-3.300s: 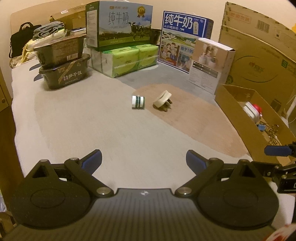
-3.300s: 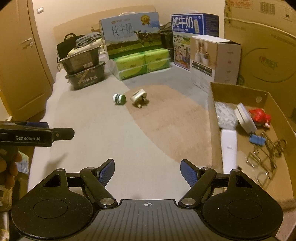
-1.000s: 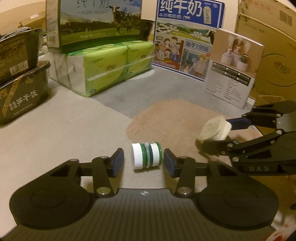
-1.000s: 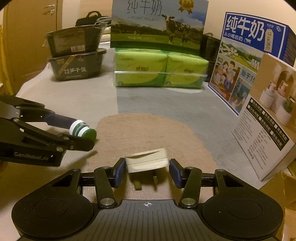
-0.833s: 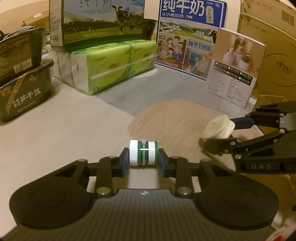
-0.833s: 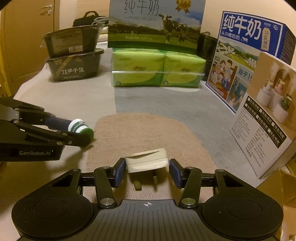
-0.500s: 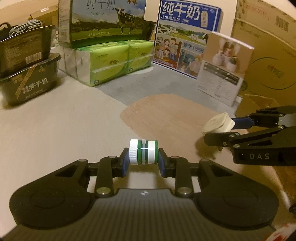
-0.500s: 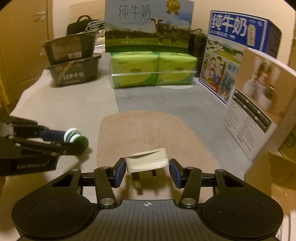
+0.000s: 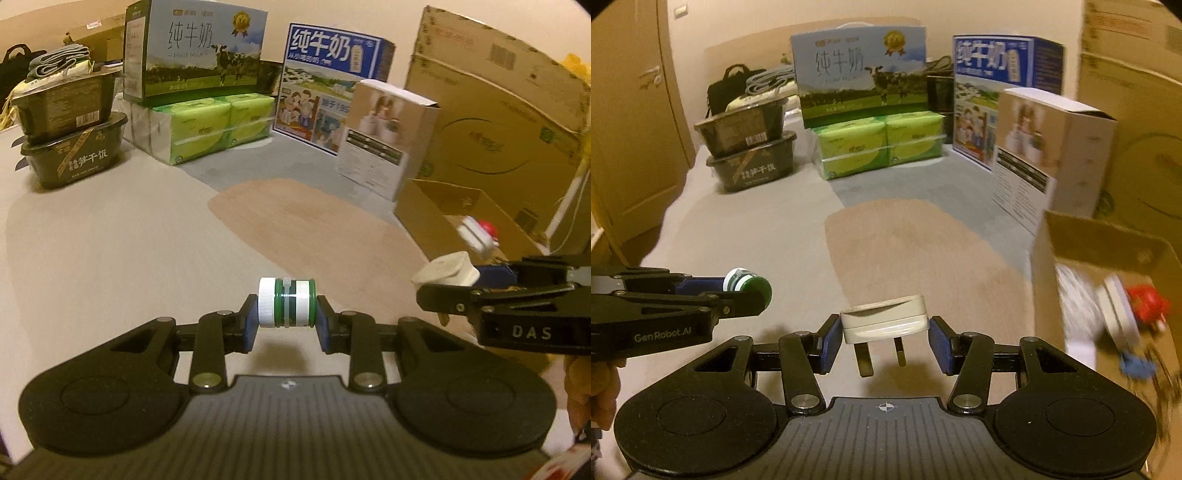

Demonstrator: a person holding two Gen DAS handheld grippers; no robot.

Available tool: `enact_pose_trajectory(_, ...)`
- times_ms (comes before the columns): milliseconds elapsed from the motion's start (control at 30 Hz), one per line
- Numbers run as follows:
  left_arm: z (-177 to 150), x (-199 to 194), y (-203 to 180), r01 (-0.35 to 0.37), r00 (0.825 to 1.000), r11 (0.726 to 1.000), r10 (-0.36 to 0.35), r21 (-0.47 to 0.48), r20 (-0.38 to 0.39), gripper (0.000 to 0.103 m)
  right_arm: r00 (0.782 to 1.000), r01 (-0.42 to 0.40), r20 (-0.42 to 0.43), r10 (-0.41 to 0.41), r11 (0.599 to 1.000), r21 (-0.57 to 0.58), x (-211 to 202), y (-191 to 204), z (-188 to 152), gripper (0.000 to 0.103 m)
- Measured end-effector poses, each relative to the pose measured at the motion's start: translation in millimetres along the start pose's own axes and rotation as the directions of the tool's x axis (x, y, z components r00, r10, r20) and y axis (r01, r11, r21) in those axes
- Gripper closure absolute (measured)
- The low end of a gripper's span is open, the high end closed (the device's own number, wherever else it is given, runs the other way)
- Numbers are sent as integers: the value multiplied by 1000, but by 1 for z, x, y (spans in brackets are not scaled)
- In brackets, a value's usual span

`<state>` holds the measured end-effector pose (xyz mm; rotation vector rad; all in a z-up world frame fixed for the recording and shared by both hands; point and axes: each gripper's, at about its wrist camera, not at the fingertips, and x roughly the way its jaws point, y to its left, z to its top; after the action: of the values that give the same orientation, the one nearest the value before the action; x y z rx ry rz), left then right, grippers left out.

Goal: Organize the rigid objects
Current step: 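Carry the tape roll and plug adapter over the cardboard box with both grippers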

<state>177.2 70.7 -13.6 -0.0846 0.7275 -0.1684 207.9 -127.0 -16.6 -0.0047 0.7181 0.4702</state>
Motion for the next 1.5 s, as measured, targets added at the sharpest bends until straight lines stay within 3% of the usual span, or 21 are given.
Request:
enact_pose_trajectory(300, -33, -51, -44, 30, 1000, 1000, -30, -4, -8, 75, 999, 33, 14, -33, 999, 31, -82, 4, -50, 52)
enact_pose_trajectory(600, -58, -77, -84, 55, 997, 998, -54, 24, -48, 75, 997, 71, 23, -72, 997, 44, -136, -3, -91, 52)
enact_pose_trajectory(1033, -78, -80, -141, 121, 989, 988, -111, 100, -93, 75, 990, 140, -1, -141, 980, 140, -174, -37, -121, 52)
enact_pose_trajectory(1500, -68, -69, -197, 198, 976, 970, -183, 142, -114, 75, 972, 223, 18, -233, 950, 218, -204, -84, -131, 52)
